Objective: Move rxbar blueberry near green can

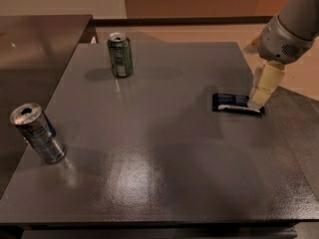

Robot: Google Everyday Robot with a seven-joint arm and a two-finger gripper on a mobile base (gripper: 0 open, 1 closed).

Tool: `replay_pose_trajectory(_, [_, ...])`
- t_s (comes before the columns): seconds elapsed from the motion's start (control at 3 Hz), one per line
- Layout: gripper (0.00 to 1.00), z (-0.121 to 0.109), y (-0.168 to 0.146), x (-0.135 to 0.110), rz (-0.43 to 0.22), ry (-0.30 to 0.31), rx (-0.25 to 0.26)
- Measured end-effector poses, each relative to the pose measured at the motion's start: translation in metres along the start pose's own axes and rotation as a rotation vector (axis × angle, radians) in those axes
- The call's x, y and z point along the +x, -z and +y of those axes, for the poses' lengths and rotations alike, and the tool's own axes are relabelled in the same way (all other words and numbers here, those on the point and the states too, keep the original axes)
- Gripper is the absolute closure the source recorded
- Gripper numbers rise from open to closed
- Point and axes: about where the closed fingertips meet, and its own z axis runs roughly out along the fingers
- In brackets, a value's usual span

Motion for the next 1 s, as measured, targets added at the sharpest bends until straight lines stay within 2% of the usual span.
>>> replay_pose_trajectory(0.67, [0.0, -0.004, -0.028, 0.022, 0.008, -0.009, -0.017])
replay_pose_trajectory(1.0, [0.0, -0.004, -0.029, 0.023, 0.009, -0.01, -0.02])
